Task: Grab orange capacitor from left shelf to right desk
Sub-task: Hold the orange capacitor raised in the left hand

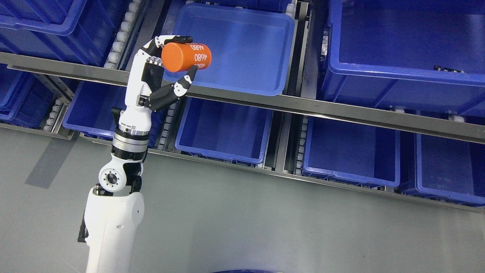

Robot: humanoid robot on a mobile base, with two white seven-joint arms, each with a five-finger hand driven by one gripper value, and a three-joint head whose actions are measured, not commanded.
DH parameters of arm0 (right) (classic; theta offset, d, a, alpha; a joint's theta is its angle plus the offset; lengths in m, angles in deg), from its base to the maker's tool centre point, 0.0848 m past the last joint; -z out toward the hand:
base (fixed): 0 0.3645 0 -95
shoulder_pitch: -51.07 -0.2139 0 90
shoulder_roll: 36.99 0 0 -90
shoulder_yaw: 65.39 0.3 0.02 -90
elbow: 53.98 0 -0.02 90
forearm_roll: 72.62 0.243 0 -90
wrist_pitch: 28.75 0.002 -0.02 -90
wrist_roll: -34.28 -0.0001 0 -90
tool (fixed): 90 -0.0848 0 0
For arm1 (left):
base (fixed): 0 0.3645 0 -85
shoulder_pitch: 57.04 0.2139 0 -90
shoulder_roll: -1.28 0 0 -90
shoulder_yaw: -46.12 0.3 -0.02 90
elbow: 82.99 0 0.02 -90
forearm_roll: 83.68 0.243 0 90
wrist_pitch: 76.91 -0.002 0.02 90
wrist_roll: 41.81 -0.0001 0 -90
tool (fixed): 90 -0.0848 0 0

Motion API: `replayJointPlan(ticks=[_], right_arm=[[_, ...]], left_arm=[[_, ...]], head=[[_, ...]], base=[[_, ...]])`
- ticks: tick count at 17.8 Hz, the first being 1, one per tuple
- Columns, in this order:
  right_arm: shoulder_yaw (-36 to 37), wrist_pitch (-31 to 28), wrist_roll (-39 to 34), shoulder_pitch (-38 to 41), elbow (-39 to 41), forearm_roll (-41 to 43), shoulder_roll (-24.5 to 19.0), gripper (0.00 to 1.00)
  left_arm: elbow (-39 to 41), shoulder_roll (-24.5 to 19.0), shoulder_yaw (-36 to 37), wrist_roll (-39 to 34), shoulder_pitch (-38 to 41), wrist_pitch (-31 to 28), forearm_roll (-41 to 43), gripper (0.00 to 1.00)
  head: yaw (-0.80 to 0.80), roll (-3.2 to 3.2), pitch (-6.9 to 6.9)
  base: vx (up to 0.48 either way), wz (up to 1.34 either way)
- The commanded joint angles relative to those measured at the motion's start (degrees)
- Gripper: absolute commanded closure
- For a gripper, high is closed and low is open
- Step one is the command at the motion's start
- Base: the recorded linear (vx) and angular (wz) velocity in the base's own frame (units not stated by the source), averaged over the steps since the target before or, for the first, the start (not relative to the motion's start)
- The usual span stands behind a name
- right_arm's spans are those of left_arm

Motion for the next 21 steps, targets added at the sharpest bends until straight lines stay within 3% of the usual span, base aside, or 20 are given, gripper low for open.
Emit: replayJointPlan(ticks=[1, 21], right_arm=[[0.6, 0.0, 0.0, 1.3, 1.0, -0.4, 1.0, 0.0], [0.6, 0.0, 0.0, 1.3, 1.0, -0.4, 1.0, 0.0]], left_arm=[[3.8, -1.0, 0.1, -0.1, 4.4, 0.4, 0.0, 0.99], [3.9, -1.0, -0.2, -0.3, 5.3, 0.7, 0.0, 0.99]], head=[[0.0, 0.0, 0.0], [0.0, 0.0, 0.0]], base=[[0.0, 0.0], [0.0, 0.0]])
